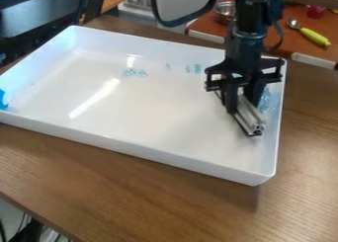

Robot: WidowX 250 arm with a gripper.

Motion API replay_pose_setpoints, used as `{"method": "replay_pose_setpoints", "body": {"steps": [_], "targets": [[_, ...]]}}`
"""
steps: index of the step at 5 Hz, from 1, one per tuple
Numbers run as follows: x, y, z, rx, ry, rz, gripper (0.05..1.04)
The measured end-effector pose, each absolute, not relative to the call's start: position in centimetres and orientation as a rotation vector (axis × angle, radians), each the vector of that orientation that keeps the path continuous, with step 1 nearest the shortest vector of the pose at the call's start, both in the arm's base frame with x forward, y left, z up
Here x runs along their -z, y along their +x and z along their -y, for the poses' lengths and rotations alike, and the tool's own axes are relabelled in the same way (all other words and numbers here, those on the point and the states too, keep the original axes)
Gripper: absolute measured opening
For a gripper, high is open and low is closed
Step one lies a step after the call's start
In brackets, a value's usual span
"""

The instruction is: Sweep into pile

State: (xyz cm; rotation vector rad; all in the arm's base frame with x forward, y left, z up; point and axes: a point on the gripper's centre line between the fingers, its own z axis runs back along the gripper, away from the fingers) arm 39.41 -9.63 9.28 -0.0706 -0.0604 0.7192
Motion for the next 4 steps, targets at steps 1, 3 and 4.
{"method": "replay_pose_setpoints", "body": {"steps": [1,3,4], "targets": [[-13.6,38.9,7.1,-0.678,-0.111,0.135,0.378],[-18.0,35.4,-2.5,-0.632,-0.089,0.186,0.378],[-16.5,34.3,-7.9,-0.626,-0.044,0.209,0.378]]}}
